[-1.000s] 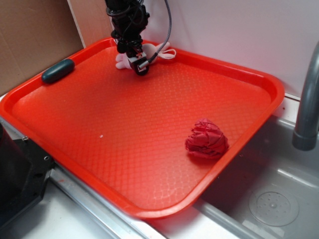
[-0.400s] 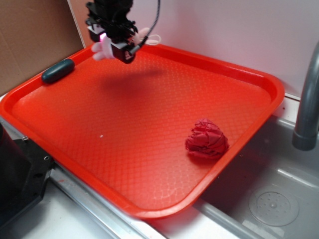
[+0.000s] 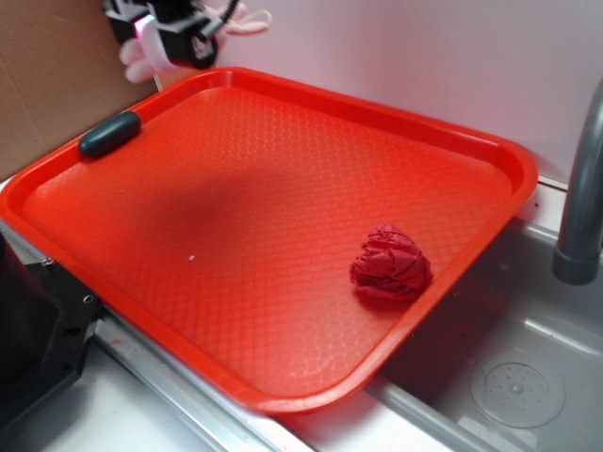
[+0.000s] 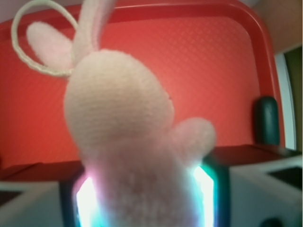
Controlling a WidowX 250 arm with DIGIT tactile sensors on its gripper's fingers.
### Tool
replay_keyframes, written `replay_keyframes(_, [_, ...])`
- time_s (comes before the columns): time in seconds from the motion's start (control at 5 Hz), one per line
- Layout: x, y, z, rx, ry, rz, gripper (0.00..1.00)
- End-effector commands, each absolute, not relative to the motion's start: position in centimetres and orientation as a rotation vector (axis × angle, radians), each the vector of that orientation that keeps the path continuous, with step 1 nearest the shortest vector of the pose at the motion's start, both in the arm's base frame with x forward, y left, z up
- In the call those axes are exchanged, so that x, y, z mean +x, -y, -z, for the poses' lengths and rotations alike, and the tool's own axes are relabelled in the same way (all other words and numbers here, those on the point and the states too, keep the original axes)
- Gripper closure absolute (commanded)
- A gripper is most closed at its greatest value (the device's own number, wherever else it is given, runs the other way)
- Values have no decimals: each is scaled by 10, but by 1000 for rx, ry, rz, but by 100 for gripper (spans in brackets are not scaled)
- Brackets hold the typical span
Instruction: Grab the pink bunny.
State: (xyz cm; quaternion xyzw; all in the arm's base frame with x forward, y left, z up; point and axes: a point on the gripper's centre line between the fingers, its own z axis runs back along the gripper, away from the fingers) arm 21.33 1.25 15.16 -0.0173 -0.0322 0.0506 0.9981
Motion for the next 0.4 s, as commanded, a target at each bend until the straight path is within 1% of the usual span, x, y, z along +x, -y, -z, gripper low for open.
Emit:
replay_keyframes(0.0, [182, 5, -183, -18, 88, -110, 100])
replay_keyframes(0.2, [180, 6, -178, -96, 73, -146, 100])
